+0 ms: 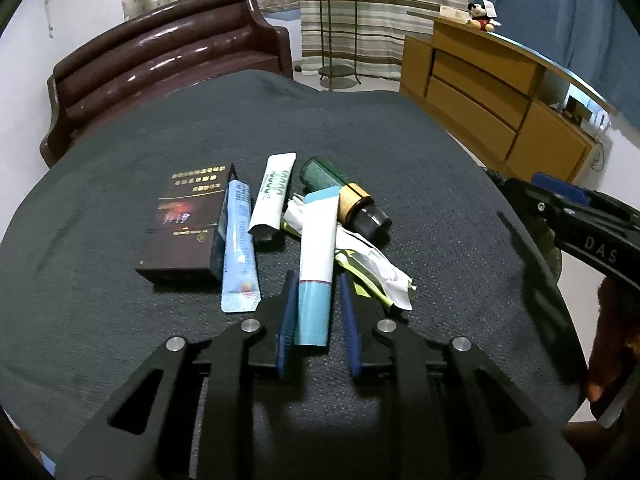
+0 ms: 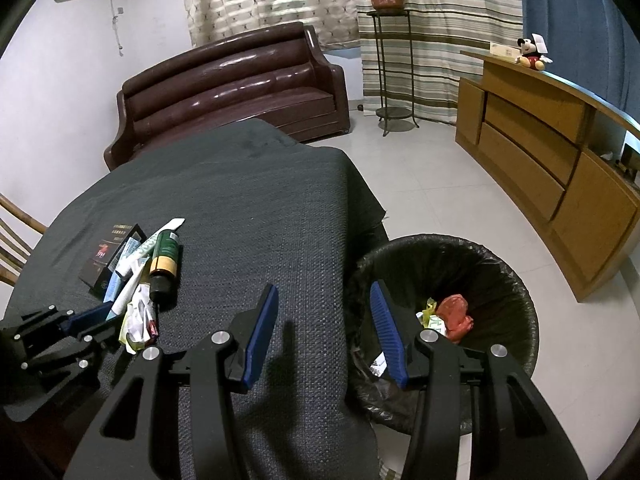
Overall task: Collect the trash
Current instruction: 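Move both tools back to the pile and grasp the blue-white tube with the left tool, then grasp the green can with the right tool while the left tool holds the tube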
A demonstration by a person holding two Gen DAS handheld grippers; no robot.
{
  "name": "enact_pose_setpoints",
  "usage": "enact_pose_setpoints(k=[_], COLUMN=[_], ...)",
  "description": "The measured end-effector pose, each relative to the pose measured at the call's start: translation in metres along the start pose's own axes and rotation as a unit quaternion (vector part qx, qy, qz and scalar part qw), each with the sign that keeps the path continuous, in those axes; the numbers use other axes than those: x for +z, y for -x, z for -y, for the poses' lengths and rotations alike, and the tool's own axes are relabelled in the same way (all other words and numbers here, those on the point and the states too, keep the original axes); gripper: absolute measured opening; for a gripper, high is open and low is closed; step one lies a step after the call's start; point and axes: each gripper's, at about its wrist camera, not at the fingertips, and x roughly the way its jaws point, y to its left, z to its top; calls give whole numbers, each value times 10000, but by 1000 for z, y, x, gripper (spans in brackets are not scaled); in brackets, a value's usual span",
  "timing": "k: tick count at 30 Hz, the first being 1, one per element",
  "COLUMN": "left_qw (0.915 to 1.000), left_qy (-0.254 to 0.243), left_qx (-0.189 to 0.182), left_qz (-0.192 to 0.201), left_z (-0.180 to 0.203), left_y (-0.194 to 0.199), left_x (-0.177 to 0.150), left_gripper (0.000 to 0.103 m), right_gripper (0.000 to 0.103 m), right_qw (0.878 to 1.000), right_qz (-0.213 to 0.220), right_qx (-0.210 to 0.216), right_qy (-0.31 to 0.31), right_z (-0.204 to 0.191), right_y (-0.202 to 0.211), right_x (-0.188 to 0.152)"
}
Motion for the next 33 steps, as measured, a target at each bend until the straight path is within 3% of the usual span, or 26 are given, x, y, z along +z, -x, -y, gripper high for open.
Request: enact_pose_setpoints(k=[7,9,13,23,33], left_qw=[10000,10000,9999,9983,9962], left_qy=[34,48,73,371,701], left_qx=[6,-48,-148,-318,-46], left_qz=[3,14,50,317,524], left_z=[-2,-1,-3,-14,-46], left_y=[-6,-6,-5,22,40], left_x=[4,5,3,3,2], left_gripper=[21,15,13,11,11], right_gripper=[48,48,48,48,48], right_qw=[10000,10000,10000,9999,9992], right_qz=[-20,-16,-27,-28,-80], right_qx=[29,40,51,70,312], right_qy=[8,16,27,76,254], right_z=[0,0,-2,-1,-28], right_y=[-1,-1,-3,-2,-3], right_x=[0,0,0,-2,2])
